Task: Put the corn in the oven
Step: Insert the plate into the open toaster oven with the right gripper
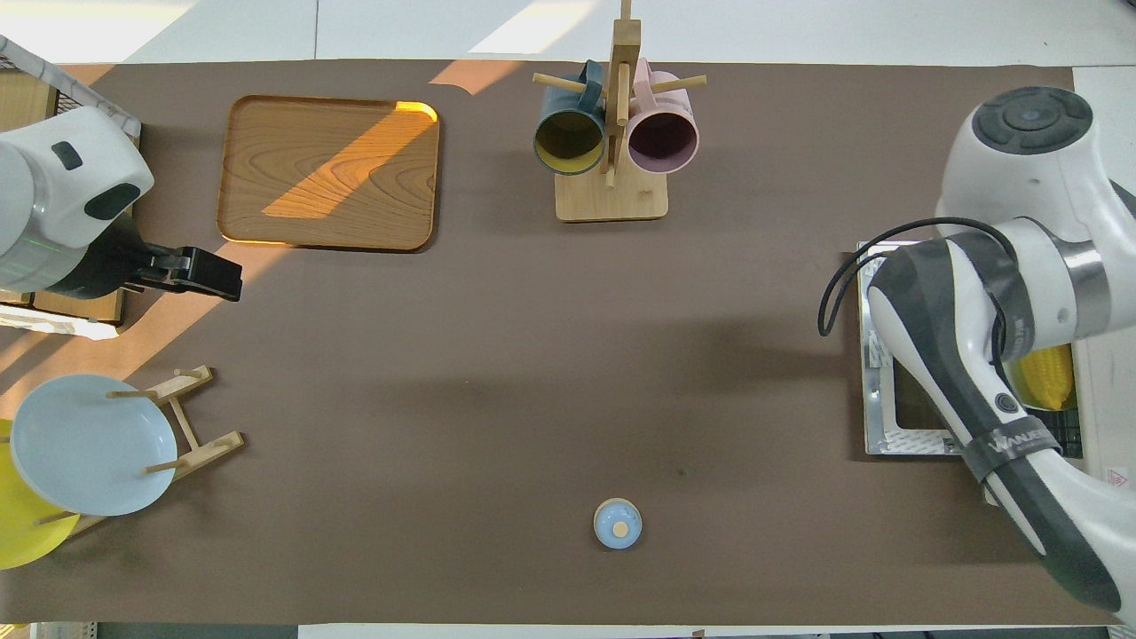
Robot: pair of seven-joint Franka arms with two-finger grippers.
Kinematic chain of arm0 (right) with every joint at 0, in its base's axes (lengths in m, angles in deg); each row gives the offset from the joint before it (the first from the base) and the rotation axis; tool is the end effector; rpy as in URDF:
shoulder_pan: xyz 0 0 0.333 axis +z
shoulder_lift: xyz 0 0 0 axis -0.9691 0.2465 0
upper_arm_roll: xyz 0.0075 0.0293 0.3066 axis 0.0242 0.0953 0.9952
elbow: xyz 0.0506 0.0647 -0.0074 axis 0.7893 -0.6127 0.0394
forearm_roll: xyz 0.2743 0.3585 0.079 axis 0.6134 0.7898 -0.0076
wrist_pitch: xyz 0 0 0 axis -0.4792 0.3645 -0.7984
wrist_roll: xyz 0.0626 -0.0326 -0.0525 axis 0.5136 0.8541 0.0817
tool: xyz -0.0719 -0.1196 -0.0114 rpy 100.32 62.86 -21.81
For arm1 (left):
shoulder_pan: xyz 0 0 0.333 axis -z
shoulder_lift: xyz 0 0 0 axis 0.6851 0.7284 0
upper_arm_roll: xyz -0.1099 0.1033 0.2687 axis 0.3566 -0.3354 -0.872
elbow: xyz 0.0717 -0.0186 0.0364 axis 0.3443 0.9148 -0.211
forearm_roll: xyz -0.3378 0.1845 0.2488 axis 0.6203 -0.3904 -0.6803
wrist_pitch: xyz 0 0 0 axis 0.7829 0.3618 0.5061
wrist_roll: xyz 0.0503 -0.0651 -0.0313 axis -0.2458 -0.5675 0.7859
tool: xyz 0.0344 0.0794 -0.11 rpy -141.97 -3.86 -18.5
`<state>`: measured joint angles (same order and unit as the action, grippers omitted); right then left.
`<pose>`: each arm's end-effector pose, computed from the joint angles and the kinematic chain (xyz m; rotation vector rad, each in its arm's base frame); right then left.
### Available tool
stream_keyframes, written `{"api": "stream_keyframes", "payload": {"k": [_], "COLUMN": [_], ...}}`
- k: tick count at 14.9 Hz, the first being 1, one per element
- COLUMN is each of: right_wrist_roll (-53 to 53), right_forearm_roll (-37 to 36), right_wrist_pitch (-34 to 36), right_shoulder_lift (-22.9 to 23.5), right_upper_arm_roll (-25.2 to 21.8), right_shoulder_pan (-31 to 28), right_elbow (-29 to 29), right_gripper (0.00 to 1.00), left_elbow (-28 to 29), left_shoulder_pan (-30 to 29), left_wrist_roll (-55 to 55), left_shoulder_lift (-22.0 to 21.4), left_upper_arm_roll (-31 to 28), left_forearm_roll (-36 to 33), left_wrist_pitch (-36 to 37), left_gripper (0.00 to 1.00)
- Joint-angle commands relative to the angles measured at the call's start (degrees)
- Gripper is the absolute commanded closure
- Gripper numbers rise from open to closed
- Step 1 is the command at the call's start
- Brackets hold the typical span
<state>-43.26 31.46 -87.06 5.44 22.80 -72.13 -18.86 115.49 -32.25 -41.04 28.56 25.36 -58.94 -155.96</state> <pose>0.6234 -0.0131 0.3475 2.7260 -0.2100 -0.3881 0.6067 -0.1195 0.5364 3.1061 -0.2828 -0.0582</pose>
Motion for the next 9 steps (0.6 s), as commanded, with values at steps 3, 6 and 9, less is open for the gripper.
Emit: {"api": "stream_keyframes", "payload": {"k": [3,6,9], "right_wrist_roll": [5.17,7.2,7.38], "right_forearm_roll": [-0.51,-0.25,0.02], "right_wrist_pitch": [-10.92,-12.17,-12.44], "right_shoulder_lift": [-4.22,-4.4,-4.4], "right_upper_arm_roll": [0.94,0.94,0.94], "right_shoulder_pan": [-5.26,-6.85,-7.64], "right_elbow": [-10.92,-11.54,-11.89], "right_gripper": [1.0,1.0,1.0], "left_elbow": [0.31,0.31,0.31], "left_shoulder_pan": [0.35,0.26,0.26], "left_wrist_roll": [-0.02,-0.1,-0.1], "left_shoulder_lift": [-0.39,-0.48,-0.48], "left_upper_arm_roll": [-0.61,-0.61,-0.61], "left_forearm_roll": [-1.12,-1.12,-1.12], "left_wrist_pitch": [-0.77,-0.51,-0.42], "left_gripper": [0.0,0.0,0.0]}}
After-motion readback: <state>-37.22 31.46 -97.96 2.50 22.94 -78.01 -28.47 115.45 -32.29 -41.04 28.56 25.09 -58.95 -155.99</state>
